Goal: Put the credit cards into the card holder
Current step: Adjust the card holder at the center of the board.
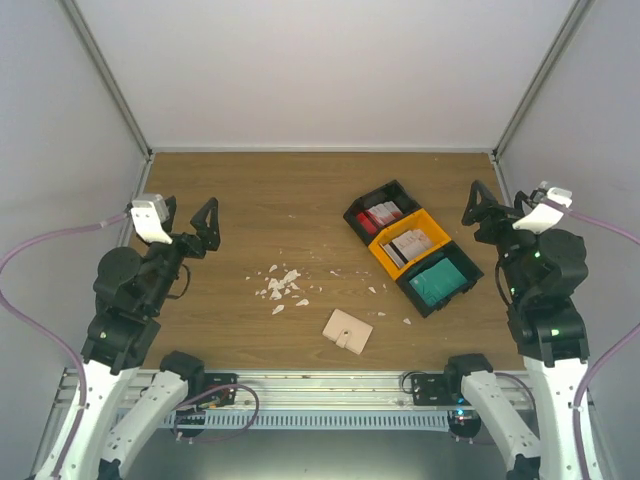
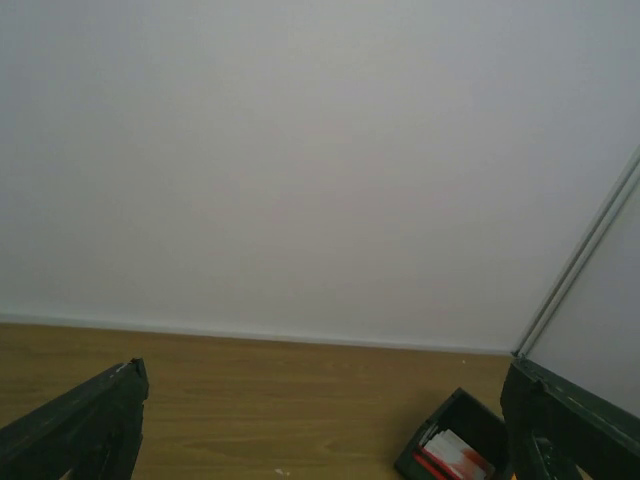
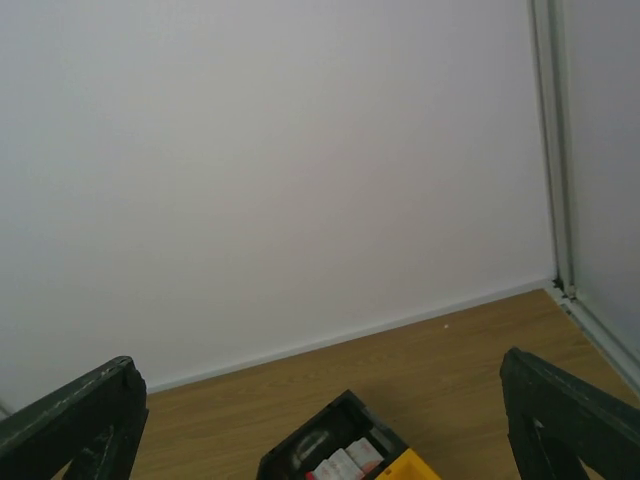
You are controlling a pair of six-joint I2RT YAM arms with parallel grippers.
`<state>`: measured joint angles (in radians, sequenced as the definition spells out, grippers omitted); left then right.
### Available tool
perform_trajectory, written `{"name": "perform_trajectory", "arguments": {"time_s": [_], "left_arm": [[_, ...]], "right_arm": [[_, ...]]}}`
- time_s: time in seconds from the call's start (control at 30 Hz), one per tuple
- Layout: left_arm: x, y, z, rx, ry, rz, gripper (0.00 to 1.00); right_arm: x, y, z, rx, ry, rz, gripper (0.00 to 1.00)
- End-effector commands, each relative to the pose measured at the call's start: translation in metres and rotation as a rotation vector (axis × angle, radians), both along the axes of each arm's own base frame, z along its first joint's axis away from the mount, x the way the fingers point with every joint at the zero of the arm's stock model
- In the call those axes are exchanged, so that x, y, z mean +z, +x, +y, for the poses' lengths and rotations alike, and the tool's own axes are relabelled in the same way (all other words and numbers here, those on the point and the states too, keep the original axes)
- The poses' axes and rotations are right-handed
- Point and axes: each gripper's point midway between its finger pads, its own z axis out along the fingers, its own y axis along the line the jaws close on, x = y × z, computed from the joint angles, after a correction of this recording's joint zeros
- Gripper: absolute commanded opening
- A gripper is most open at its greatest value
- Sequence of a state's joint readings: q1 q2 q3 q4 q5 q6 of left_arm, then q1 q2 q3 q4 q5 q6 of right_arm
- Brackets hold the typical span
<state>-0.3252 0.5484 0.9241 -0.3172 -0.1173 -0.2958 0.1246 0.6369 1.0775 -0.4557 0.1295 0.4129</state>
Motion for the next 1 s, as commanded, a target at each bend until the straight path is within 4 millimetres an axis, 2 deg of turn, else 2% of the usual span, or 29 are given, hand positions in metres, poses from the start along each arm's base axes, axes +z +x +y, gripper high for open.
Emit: {"name": "perform_trajectory", "arguments": {"time_s": [0.0, 0.1, 0.23, 0.43, 0.57, 0.67, 0.8, 0.9, 0.97], "left_arm": [[-0.004, 0.008, -0.009, -0.066, -0.033, 0.027, 0.97], [-0.017, 0.015, -0.013, -0.096, -0.039, 0.059, 0.98], [-0.041, 0.025, -0.024, -0.158, -0.07, 0.111, 0.99], [-0.076, 0.038, -0.052, -0.311, -0.095, 0.207, 0.99], [-0.104, 0.046, -0.074, -0.427, -0.113, 0.305, 0.99], [-0.131, 0.049, -0.087, -0.487, -0.151, 0.413, 0.99], [-0.166, 0.043, -0.104, -0.54, -0.198, 0.547, 0.98], [-0.195, 0.029, -0.12, -0.581, -0.223, 0.638, 0.95], [-0.213, 0.018, -0.131, -0.61, -0.232, 0.694, 0.92]], "right_arm": [[0.003, 0.0, 0.015, 0.111, 0.061, 0.0, 0.97], [-0.007, 0.005, 0.025, 0.179, 0.087, 0.016, 0.98], [-0.025, 0.015, 0.056, 0.374, 0.122, 0.044, 0.96], [-0.07, 0.035, 0.105, 0.601, 0.172, 0.164, 0.92], [-0.103, 0.042, 0.147, 0.702, 0.142, 0.262, 0.93], [-0.134, 0.04, 0.184, 0.764, 0.105, 0.363, 0.92], [-0.184, 0.022, 0.228, 0.823, 0.038, 0.533, 0.85], [-0.223, 0.0, 0.247, 0.843, -0.006, 0.656, 0.81], [-0.248, -0.014, 0.247, 0.828, -0.032, 0.728, 0.79]]}}
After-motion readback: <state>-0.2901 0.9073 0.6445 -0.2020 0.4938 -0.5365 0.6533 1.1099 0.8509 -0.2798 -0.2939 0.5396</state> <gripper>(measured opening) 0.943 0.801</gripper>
